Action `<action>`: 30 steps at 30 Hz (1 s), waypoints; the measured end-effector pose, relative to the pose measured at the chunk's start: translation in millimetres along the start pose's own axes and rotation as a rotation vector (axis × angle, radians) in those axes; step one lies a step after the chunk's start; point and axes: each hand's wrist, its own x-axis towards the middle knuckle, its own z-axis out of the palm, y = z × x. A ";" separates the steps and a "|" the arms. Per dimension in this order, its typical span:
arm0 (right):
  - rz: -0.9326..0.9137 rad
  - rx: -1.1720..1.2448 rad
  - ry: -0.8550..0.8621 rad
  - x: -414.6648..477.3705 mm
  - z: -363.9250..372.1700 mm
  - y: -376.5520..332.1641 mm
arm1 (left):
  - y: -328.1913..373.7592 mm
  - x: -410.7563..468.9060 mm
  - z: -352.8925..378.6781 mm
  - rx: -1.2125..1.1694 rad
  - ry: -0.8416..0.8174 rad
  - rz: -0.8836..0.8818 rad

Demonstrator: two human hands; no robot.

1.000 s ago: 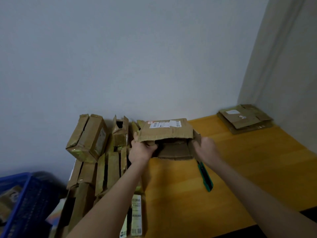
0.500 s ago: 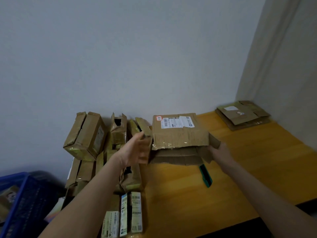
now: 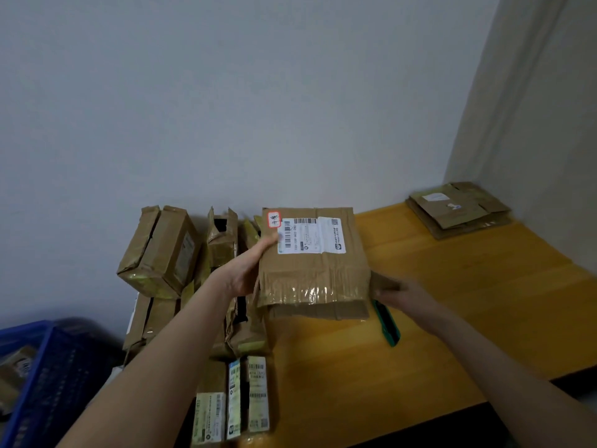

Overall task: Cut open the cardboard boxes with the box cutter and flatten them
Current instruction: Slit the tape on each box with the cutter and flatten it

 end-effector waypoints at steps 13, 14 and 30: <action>0.180 0.328 -0.054 12.9 8.4 -1.2 | -39.9 8.5 1.4 0.222 -0.224 0.163; 0.174 0.303 -0.007 11.8 8.8 0.0 | -41.1 7.9 0.9 0.256 -0.223 0.162; 0.098 0.532 0.114 8.6 21.2 -7.3 | -42.0 14.1 26.9 0.312 0.185 0.244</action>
